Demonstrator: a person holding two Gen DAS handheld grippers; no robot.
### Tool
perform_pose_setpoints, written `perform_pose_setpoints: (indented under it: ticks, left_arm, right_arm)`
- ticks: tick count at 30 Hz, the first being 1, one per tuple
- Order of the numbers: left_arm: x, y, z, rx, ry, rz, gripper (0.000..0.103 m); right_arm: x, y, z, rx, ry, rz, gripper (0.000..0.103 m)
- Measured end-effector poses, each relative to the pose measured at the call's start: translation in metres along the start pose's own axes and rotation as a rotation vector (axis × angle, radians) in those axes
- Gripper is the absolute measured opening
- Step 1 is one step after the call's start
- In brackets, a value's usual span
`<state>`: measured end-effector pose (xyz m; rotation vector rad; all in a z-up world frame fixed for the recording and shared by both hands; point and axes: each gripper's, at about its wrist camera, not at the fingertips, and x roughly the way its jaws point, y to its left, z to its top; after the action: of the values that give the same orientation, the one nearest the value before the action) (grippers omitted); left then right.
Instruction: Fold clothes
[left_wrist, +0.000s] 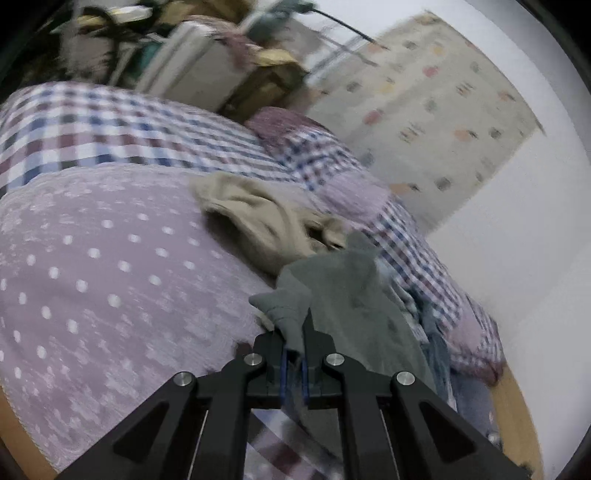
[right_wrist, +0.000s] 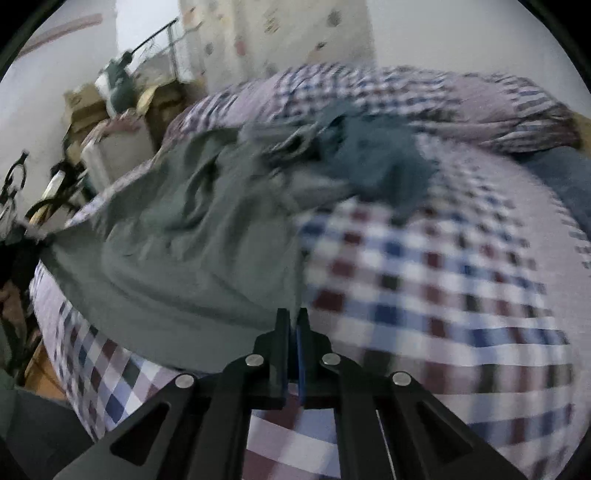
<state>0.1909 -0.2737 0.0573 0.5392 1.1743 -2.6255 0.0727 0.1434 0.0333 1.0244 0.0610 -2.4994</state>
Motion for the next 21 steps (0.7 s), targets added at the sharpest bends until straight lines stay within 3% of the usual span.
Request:
perform_pose_setpoints:
  ticks: [4, 10, 12, 15, 21]
  left_arm:
    - [-0.013, -0.023, -0.017, 0.086, 0.026, -0.057, 0.004]
    - [-0.040, -0.027, -0.033, 0.117, 0.037, -0.075, 0.003]
    - [-0.051, -0.023, -0.034, 0.118, 0.033, -0.074, 0.003]
    - [-0.068, -0.017, -0.036, 0.125, 0.024, -0.066, 0.003]
    - [-0.083, 0.015, -0.029, 0.052, 0.016, -0.033, 0.003]
  right_arm:
    - [-0.036, -0.017, -0.005, 0.037, -0.060, -0.067, 0.000]
    - [-0.089, -0.043, -0.014, 0.093, -0.151, -0.167, 0.000]
    - [-0.102, -0.044, -0.023, 0.106, -0.152, -0.212, 0.000]
    - [-0.113, -0.050, -0.036, 0.139, -0.131, -0.210, 0.000]
    - [-0.103, -0.066, -0.055, 0.216, -0.097, 0.052, 0.005]
